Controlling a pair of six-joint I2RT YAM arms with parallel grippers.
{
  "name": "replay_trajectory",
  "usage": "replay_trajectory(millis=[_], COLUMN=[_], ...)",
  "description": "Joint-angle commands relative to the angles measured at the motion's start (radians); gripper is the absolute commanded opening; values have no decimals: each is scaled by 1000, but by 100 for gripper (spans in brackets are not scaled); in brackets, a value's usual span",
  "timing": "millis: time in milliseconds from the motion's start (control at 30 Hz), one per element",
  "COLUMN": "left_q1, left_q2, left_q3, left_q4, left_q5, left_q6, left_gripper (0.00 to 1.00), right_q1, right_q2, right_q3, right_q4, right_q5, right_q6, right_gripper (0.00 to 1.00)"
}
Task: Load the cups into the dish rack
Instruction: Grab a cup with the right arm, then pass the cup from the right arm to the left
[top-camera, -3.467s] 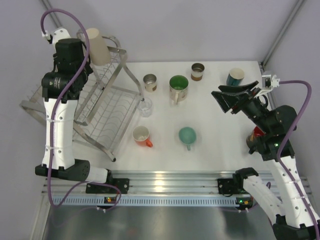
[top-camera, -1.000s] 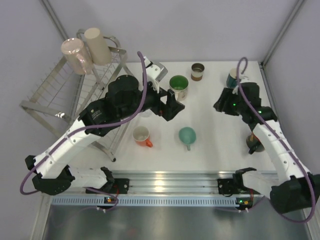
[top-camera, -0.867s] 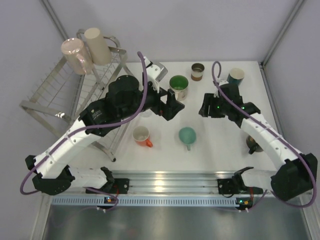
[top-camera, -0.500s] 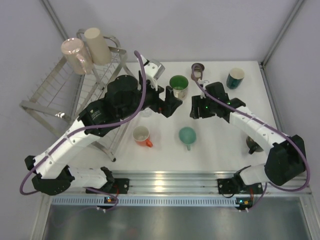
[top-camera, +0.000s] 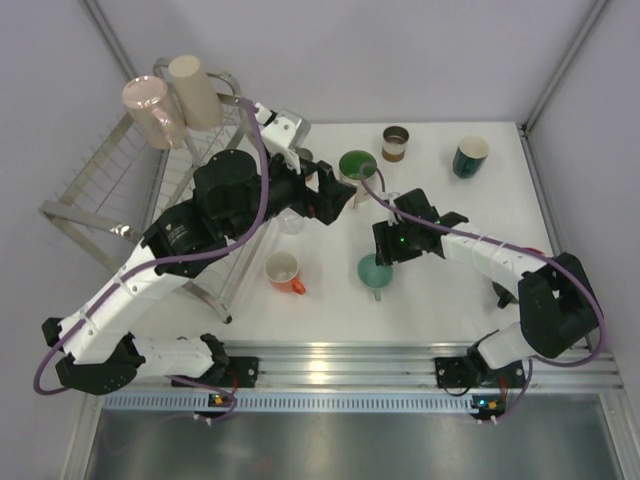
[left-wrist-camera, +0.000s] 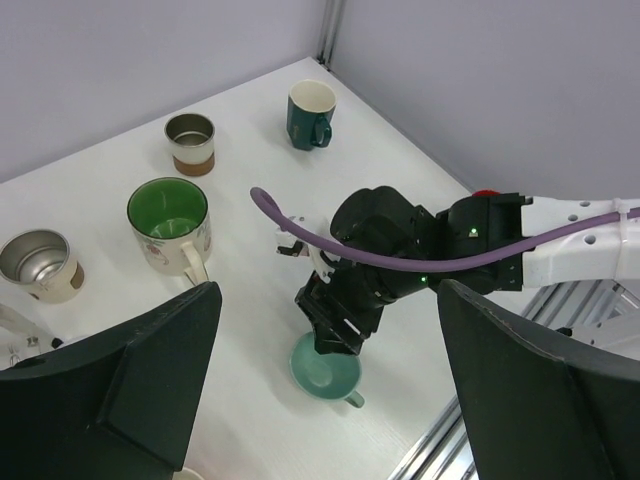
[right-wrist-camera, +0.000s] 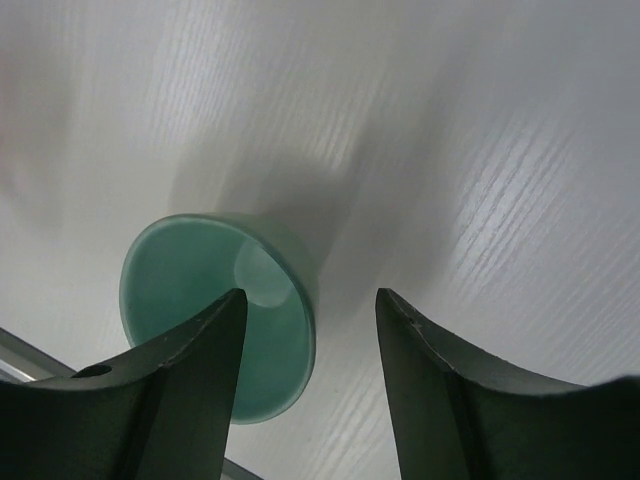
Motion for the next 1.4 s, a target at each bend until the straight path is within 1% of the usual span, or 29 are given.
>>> replay_trajectory(millis=[0,67,267,433,467,533,633,733,767,833,867,900,933,1033,1067,1100,1167,1200,1233,1300,1333,1367], left_q1=[0,0,1,0,0,0,1,1,0,1,1,3,3,1,1,1,1,1,1,1,3,1], left_q2=[-21,-20,-21,-26,-26,-33,-38,-27,-12,2,23,34,45,74,82,98,114,129,138,154,163,166], left_q3=[30,31,44,41,38,38,38,53,62,99,116,142,157,198,205,214,235,242,248,263,268,271], left_q4=[77,79,79,77,75,77,75,69,63,59,57,57,57,57,57,57,57,57,57,57,57,56], left_q5=[-21,-22,-24,-27,-28,-37,-45,-56,-53,-27,-15,2,13,29,33,39,74,90,126,147,198,209], left_q6=[2,0,2,-3,-4,-11,-11,-20,-24,-49,-58,-79,-90,-132,-142,-162,-187,-213,-227,-268,-282,-296], left_gripper=[95,95,94,93,93,92,91,90,90,90,90,90,90,89,89,89,88,87,86,84,82,81], right_q1=[24,28,28,30,30,27,22,-17,-57,-105,-152,-174,-204,-244,-252,-263,-286,-291,-301,-315,-336,-352], right_q2=[10,18,28,34,34,33,22,-36,-60,-149,-179,-235,-261,-346,-364,-401,-436,-464,-475,-495,-496,-496], right_q3=[-12,-24,-49,-52,-52,-49,-42,-62,-73,-105,-113,-113,-107,-78,-76,-78,-79,-76,-75,-59,-53,-47], right_q4=[73,91,146,199,203,219,238,300,368,454,543,570,591,695,732,822,905,974,1004,1068,1120,1140], right_q5=[20,23,7,4,1,-2,-15,-120,-185,-250,-294,-304,-310,-312,-307,-309,-290,-281,-275,-288,-314,-330], right_q6=[3,9,40,72,75,89,110,168,193,283,316,363,382,443,490,512,555,564,570,590,601,629], right_gripper=[55,53,37,17,10,1,0,0,0,0,0,0,0,0,0,0,0,0,0,0,0,0])
